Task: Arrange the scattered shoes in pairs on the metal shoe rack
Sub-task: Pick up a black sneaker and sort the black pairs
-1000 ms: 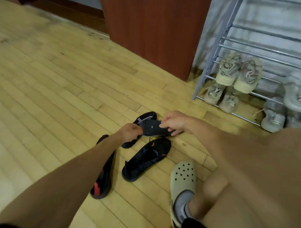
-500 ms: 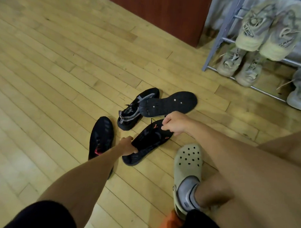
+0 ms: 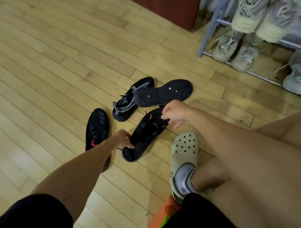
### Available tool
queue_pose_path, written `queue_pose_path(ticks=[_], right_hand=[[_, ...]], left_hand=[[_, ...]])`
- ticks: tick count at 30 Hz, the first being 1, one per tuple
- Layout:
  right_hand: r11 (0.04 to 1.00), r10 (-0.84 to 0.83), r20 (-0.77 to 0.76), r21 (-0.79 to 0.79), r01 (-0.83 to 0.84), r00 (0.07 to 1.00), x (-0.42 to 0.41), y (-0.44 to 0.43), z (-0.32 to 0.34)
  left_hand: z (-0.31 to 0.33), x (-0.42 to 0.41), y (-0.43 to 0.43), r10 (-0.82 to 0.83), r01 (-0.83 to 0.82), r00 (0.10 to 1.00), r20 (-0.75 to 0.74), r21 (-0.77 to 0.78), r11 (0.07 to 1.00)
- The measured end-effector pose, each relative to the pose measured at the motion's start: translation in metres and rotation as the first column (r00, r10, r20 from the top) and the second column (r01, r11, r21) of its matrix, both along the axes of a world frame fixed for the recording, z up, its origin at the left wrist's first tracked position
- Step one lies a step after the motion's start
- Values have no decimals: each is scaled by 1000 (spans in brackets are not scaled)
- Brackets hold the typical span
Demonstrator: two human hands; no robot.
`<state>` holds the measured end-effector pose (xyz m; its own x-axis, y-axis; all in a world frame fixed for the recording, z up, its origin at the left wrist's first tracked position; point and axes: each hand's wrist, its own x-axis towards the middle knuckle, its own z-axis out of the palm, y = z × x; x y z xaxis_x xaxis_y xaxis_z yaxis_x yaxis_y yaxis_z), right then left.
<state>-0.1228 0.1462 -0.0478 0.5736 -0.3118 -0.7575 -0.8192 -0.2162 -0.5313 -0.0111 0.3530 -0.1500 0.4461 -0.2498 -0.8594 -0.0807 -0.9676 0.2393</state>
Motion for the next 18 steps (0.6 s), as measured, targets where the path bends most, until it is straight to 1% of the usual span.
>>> queue_pose_path(ticks=[5,7,9,12,15,16,18], right_hand=[[992,21,-43,-126,-26,999,3,10,20],[987,3,-71,-162,-15,997,1,12,36],[990,-30,-70,-143,20,997,-3,11,56],[976,-216,42,-1,216,976,-8,5,92],[914,-404,224,136,382,887,-15,-10,126],[894,-447,285,157,419,848,-19,-18,138],[881,-469,377,134,454,798,-32,-35,164]], left_hand=[[43,-4,-4,90,-100,994,-68,-160,982],[67,-4,-8,125,-142,989,-77,-262,955],[96,-3,-18,160,-179,984,-83,-386,905],[145,-7,-42,183,-209,978,-102,-554,806],[194,-14,-76,216,-241,969,-122,-668,704],[210,-16,-89,212,-235,970,-120,-698,676],[242,-23,-114,181,-197,978,-104,-752,629]])
